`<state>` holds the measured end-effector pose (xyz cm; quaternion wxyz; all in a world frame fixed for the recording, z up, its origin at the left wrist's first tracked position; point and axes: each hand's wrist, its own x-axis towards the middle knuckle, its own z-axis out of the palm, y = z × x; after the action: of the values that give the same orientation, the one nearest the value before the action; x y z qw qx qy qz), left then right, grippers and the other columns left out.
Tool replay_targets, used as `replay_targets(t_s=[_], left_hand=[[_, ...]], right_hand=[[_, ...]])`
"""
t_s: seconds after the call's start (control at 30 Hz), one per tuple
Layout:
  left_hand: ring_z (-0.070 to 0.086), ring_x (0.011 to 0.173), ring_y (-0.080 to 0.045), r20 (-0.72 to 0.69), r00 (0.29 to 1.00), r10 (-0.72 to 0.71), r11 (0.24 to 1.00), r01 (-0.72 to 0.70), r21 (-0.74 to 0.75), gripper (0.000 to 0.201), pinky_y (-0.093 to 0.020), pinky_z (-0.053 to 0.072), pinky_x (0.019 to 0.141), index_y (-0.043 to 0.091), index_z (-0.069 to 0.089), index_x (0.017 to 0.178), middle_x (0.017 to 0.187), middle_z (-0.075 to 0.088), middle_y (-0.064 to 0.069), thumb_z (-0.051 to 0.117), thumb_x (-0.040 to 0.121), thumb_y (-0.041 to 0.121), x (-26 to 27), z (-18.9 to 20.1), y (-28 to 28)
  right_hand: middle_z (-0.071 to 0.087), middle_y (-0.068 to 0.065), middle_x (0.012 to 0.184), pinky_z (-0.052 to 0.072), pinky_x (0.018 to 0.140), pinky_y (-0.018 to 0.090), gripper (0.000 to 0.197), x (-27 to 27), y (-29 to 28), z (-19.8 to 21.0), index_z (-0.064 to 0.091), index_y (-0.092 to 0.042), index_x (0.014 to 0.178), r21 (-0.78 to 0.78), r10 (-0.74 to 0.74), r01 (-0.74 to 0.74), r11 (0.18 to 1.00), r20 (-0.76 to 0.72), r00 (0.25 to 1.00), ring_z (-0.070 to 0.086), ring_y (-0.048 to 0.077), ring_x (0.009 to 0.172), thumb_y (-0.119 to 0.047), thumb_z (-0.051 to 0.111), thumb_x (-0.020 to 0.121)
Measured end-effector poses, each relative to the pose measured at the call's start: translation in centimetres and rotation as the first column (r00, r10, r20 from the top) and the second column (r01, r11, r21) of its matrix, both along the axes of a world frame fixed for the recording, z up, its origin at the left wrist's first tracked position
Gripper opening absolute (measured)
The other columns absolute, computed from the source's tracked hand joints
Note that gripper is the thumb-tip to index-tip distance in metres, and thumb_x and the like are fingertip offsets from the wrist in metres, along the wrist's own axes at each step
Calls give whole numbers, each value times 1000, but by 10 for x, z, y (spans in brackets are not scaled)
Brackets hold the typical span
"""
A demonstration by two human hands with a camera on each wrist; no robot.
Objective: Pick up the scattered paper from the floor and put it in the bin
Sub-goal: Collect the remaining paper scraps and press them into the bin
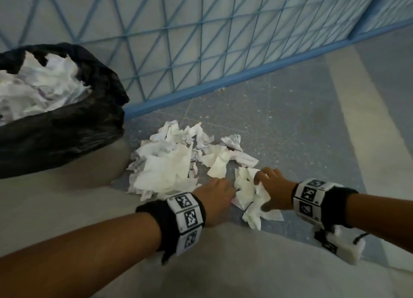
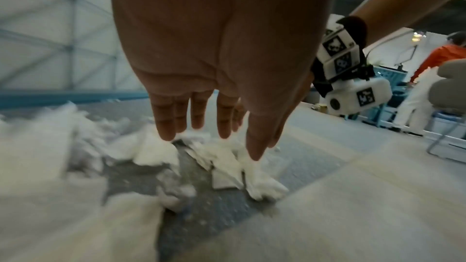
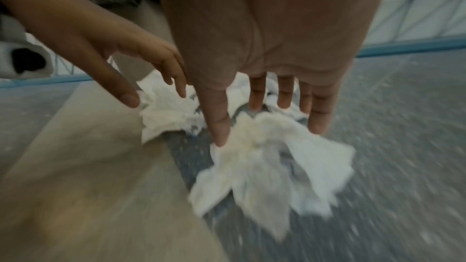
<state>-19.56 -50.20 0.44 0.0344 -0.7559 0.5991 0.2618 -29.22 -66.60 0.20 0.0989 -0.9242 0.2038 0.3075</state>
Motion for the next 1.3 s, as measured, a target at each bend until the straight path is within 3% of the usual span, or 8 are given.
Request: replay_targets(t_s=[0.1, 0.23, 0.53, 0.67, 0.77, 0.87, 1.03, 1.3], left_hand=[[8, 145, -32, -25, 999, 44, 999, -45, -23, 73, -45, 16, 119, 11, 34, 138, 156, 9, -18, 62, 80, 44, -24, -28, -24], [-15, 145, -37, -4, 987, 158, 987, -158, 38, 88, -55, 6, 119, 12, 29, 140, 157, -15, -18, 63, 73, 58, -36, -46, -51], [45, 123, -33, -58, 991, 117, 992, -119, -30, 32, -41, 40, 99, 4, 48, 123, 130, 48, -17, 47, 91, 11, -18, -64, -39], [59, 99, -31, -219, 947, 236, 950, -272, -150, 28, -35, 46, 78, 9, 45, 118, 113, 61, -15, 51, 91, 12, 6, -42, -25], [57, 83, -24, -301, 888, 347, 857, -431, -284, 32, -31, 44, 73, 15, 43, 122, 107, 64, -11, 53, 91, 17, 26, -21, -21], [53, 110, -25, -238, 858, 455, 795, -512, -324, 28, -36, 46, 92, 13, 53, 118, 119, 60, -8, 53, 91, 20, 51, -21, -26], [26, 138, -29, -159, 877, 453, 850, -479, -222, 27, -36, 28, 112, 9, 64, 111, 150, 32, -7, 60, 87, 20, 58, -41, -39], [59, 107, -36, -115, 906, 407, 908, -415, -57, 18, -39, 47, 86, -1, 59, 102, 112, 62, -21, 53, 88, 9, 53, -46, -17]], right_hand=[[18, 6, 147, 29, 112, 40, 88, -24, -3, -19, 26, -19, 135, 68, 2, -4, 998, 28, 1000, 18, 30, 136, -37, 78, 66], [18, 5, 149, 26, 112, 34, 73, -41, -2, -36, 27, -20, 137, 135, 43, -59, 989, 121, 992, 22, 25, 136, -33, 68, 78], [39, 4, 139, 32, 106, 30, 59, -45, -17, -44, 33, -21, 135, 121, -66, 40, 992, 214, 975, 36, 23, 126, -23, 62, 84], [51, 5, 121, 40, 83, 12, 50, -29, -27, -33, 42, -9, 128, 278, -255, 173, 945, 293, 922, 50, 20, 108, -17, 63, 84], [63, 19, 108, 30, 76, 21, 35, -4, -41, -25, 58, -3, 110, 232, -260, 173, 957, 421, 869, 57, 30, 100, -20, 67, 81], [66, 23, 98, 33, 82, 31, 39, 24, -52, -18, 67, 3, 92, 167, -180, 115, 979, 459, 870, 59, 37, 97, -30, 60, 72], [32, 12, 148, 18, 113, 34, 44, 59, -44, -31, 60, -12, 120, 37, 2, -13, 999, 291, 957, 24, 31, 137, -28, 68, 80], [58, 15, 123, 41, 94, 30, 34, 48, -15, -36, 58, -4, 114, 98, -82, 62, 993, 221, 972, 53, 27, 113, 0, 49, 82]])
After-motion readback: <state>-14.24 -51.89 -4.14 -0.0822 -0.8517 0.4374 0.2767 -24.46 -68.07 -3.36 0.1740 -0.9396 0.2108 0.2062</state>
